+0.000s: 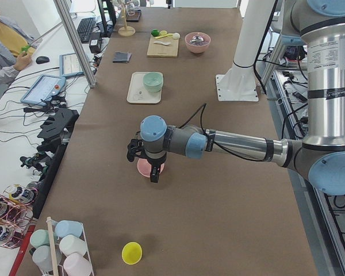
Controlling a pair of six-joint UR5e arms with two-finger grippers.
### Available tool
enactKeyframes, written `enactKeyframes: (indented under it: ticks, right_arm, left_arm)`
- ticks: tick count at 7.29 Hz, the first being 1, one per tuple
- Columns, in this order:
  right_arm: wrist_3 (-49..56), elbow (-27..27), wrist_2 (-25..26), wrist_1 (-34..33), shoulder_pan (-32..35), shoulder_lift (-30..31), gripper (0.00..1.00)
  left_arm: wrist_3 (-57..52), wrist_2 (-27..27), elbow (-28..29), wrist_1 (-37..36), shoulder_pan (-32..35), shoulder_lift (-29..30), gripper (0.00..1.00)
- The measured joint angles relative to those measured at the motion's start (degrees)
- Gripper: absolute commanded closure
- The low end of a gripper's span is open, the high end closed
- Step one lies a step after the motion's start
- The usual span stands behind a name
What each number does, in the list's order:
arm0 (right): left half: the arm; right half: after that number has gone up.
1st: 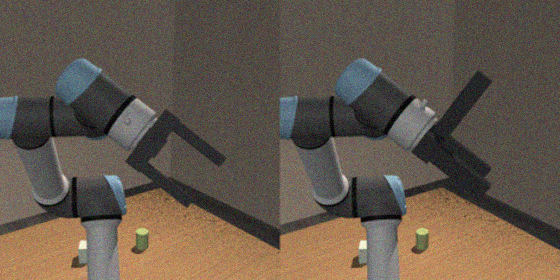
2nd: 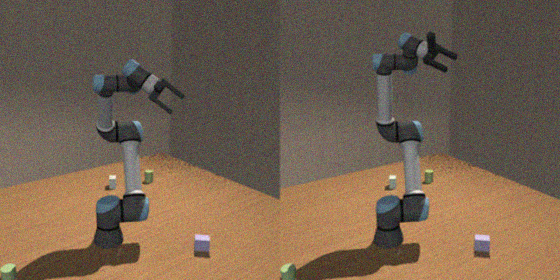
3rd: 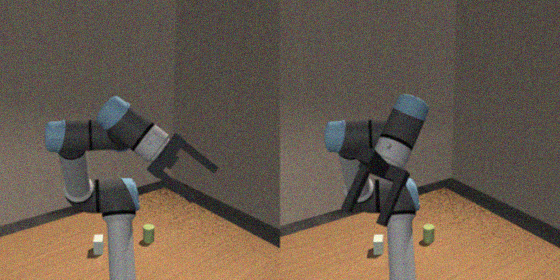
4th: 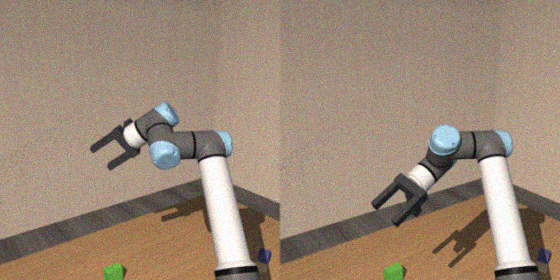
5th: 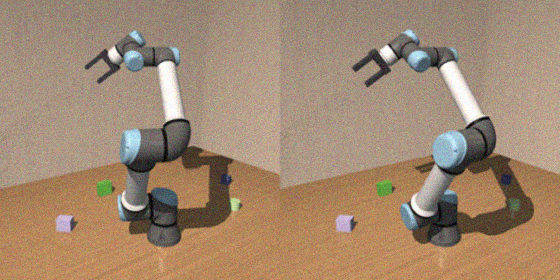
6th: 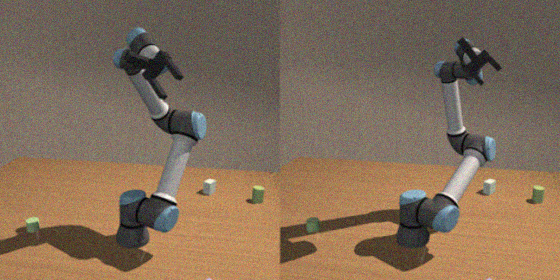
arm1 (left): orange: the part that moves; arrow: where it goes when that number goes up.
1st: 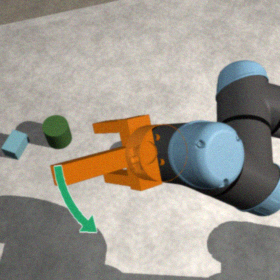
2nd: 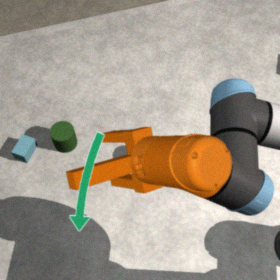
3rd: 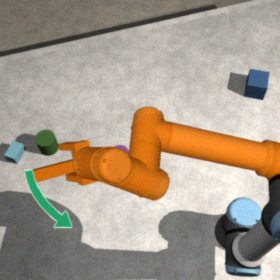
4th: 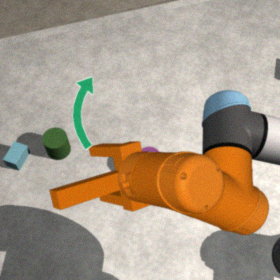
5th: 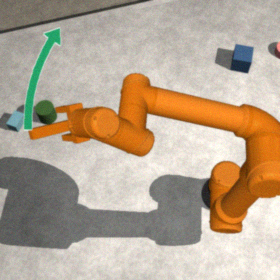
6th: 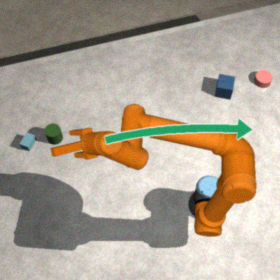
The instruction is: Stack pink bowl on green and place spoon
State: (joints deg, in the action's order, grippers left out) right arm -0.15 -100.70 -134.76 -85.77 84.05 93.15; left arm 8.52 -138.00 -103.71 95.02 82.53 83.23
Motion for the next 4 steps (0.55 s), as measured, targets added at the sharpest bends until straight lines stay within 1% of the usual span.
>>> enactKeyframes:
  ticks: [2,4]
  right_arm:
    - [-0.1,0.0,-0.4,0.0,0.0,0.2,0.00]
    - [-0.1,1.2,-0.3,0.0,0.0,0.1,0.00]
  left_arm:
    - [0.0,0.0,0.7,0.1,0.0,0.0,0.02]
    - [0.0,0.0,0.6,0.2,0.1,0.0,0.02]
